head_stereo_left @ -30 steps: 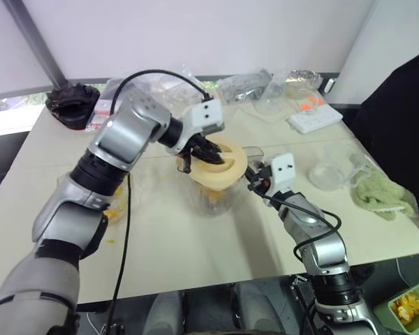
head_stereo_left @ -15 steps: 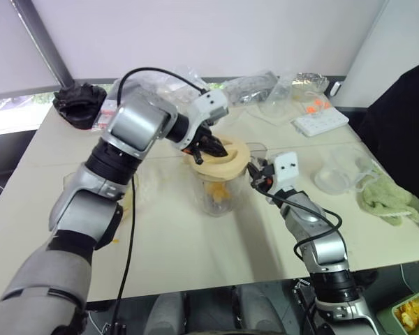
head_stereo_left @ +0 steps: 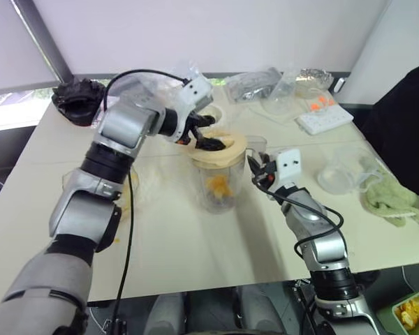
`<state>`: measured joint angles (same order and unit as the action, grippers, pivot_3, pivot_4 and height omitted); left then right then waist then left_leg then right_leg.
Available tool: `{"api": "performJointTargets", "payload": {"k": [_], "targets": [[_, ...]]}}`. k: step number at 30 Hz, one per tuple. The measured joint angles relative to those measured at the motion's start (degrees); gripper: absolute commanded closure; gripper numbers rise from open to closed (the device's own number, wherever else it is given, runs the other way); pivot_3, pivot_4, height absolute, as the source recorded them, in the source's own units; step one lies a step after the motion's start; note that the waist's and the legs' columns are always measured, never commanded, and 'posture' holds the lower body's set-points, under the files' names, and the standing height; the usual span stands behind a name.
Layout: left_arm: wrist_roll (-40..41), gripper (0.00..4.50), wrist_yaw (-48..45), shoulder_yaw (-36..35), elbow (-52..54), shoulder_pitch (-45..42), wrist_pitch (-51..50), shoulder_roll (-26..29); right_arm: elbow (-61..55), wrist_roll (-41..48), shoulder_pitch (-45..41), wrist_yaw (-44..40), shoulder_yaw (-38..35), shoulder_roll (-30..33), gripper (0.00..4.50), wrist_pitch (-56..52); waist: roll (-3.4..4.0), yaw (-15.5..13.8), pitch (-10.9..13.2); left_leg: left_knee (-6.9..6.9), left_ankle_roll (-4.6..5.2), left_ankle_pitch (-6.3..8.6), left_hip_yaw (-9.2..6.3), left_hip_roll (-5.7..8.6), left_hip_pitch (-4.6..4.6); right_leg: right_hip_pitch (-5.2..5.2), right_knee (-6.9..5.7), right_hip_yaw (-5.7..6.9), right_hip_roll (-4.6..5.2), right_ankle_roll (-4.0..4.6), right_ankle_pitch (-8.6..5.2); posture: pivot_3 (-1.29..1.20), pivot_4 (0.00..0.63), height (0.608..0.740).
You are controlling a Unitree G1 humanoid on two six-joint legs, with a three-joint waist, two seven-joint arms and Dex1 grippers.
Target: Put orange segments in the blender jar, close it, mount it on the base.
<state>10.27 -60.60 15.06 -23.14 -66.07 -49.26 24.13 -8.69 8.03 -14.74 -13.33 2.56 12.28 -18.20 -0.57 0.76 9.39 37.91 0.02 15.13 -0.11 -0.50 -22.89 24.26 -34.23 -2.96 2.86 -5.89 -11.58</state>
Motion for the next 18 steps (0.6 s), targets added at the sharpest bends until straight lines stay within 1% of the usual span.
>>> {"api": "performJointTargets", "payload": {"k": [2, 3, 6, 10, 11, 13, 14, 15, 18], "targets": [[1.75, 0.02, 0.3, -2.03, -1.03, 0.0, -0.59, -0.51, -0.22, 0.04, 0.1, -0.04, -0.01, 0.0, 3.56, 0.35, -0.01, 0.08, 0.02, 0.11, 0.01, -0.01, 0.05, -0.01, -0.37, 0.32, -0.07, 0.01, -0.12, -0.02, 0.02, 0.0, 0.15, 0.74], [3.35, 0.02, 1.52, -4.75, -1.77, -0.22, -1.53, -1.55, -0.22, 0.04, 0.17, -0.07, 0.0, 0.0, 3.56, 0.64, -0.04, 0.04, 0.06, 0.14, 0.01, -0.01, 0.01, -0.02, -0.42, 0.36, -0.09, 0.04, -0.14, -0.02, 0.02, 0.0, 0.15, 0.74], [7.8, 0.02, 9.22, -16.23, -4.76, -3.43, -4.97, -2.47, -1.25, -0.2, 1.58, -1.4, 0.65, 0.18, 3.56, 2.07, -0.29, 0.49, 0.33, 0.15, 0.01, -0.01, -0.07, -0.1, -0.42, 0.4, -0.14, 0.08, -0.25, -0.04, 0.04, 0.0, 0.15, 0.74], [15.39, 0.02, 15.09, -28.02, -3.34, -5.7, -10.77, -2.94, -1.24, -0.13, 2.08, -2.29, 0.41, 0.2, 3.56, 2.43, -0.28, 1.16, 0.36, 0.08, 0.01, -0.01, -0.08, -0.11, -0.39, 0.4, -0.17, 0.11, -0.26, -0.22, 0.13, 0.0, 0.15, 0.74], [16.6, 0.02, 16.07, -29.61, -2.44, -5.48, -12.1, -2.86, -1.24, -0.12, 2.08, -2.44, 0.38, 0.2, 3.56, 2.4, -0.28, 1.34, 0.36, 0.08, 0.01, -0.01, -0.09, -0.11, -0.39, 0.4, -0.18, 0.11, -0.25, -0.23, 0.13, 0.0, 0.15, 0.74], [18.66, 0.02, 16.68, -30.46, 2.23, -2.66, -13.58, -1.42, -1.2, -0.03, 1.96, -2.78, 0.45, 0.2, 3.56, 2.16, -0.27, 1.66, 0.37, 0.07, 0.01, -0.01, -0.08, -0.11, -0.37, 0.4, -0.24, 0.09, -0.23, -0.23, 0.14, 0.0, 0.15, 0.74], [19.92, 0.02, 16.43, -30.46, 5.98, 0.35, -14.3, -0.13, -1.21, 0.09, 1.97, -2.85, 0.41, 0.21, 3.56, 1.93, -0.26, 1.83, 0.37, 0.06, 0.0, -0.01, -0.09, -0.13, -0.33, 0.4, -0.25, 0.06, -0.22, -0.23, 0.14, 0.0, 0.15, 0.74], [20.39, 0.02, 16.31, -30.44, 7.44, 1.96, -14.56, 0.45, -1.21, 0.16, 1.93, -2.85, 0.25, 0.24, 3.56, 1.69, -0.25, 1.82, 0.38, 0.05, 0.0, -0.01, -0.11, -0.14, -0.31, 0.41, -0.32, 0.04, -0.22, -0.23, 0.14, 0.0, 0.15, 0.74], [23.59, 0.02, 15.65, -30.49, 17.77, 12.35, -16.68, 3.25, -1.77, 1.07, 1.46, -2.82, -0.87, 0.55, 3.56, -0.14, -0.24, 1.76, 0.41, 0.05, -0.02, -0.01, -0.16, -0.21, -0.32, 0.51, -0.45, 0.01, -0.2, -0.21, 0.13, 0.0, 0.15, 0.74]]}}
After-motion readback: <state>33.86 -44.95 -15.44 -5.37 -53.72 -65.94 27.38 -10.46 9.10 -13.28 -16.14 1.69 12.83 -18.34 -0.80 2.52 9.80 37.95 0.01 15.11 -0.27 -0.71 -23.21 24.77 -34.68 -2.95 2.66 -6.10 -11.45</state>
